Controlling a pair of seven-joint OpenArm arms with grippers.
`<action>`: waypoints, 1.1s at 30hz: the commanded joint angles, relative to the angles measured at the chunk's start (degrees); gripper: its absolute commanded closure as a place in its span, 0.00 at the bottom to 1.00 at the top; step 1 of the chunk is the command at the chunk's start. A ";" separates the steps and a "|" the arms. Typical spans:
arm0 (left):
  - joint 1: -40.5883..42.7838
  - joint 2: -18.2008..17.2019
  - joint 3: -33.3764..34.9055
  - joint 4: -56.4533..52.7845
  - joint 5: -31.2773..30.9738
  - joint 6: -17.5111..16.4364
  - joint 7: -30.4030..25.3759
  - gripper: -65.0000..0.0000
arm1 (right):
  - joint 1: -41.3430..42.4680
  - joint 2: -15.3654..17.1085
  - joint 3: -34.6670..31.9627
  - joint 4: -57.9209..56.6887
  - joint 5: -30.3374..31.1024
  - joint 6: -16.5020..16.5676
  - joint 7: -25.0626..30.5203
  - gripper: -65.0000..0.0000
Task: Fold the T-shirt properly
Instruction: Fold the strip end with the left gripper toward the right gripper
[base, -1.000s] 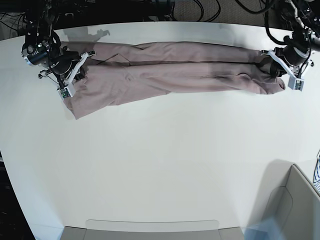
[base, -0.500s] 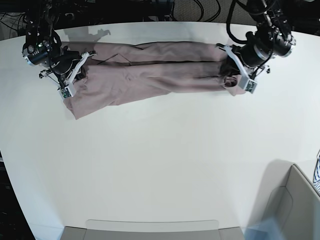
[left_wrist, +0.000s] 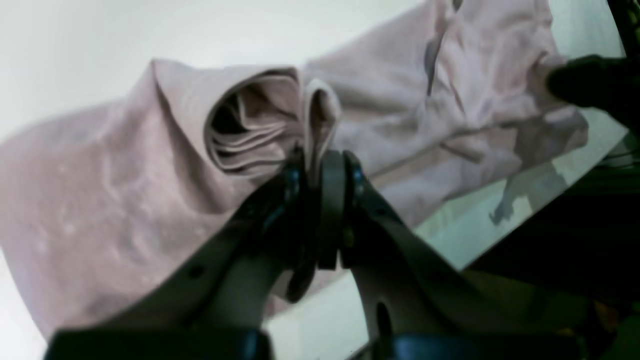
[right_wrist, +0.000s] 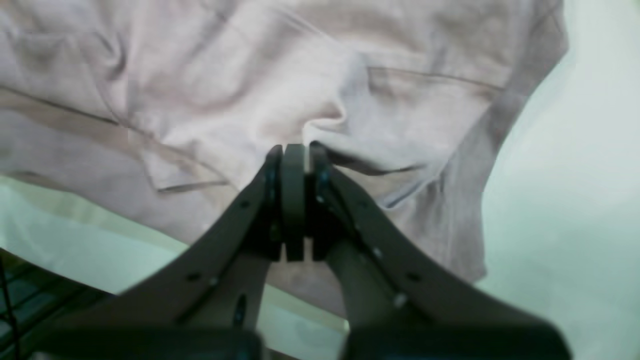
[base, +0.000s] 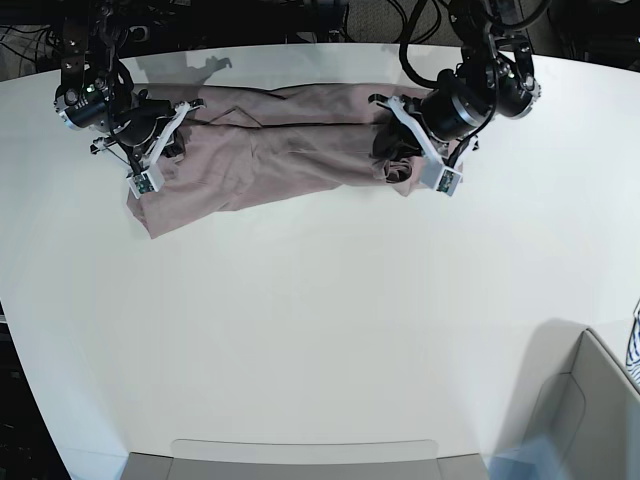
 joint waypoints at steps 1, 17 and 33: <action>0.03 0.14 1.03 0.18 -1.02 -0.31 -0.80 1.00 | 0.23 0.66 -0.35 0.83 0.43 0.00 0.55 1.00; -0.14 0.14 4.46 -1.49 -1.02 -0.22 -1.94 1.00 | 0.15 0.75 -0.52 0.83 0.43 0.00 0.55 1.00; -0.05 0.23 6.04 -3.42 -1.55 -0.57 -2.47 0.72 | 0.06 0.92 -0.35 0.74 0.34 0.00 0.55 1.00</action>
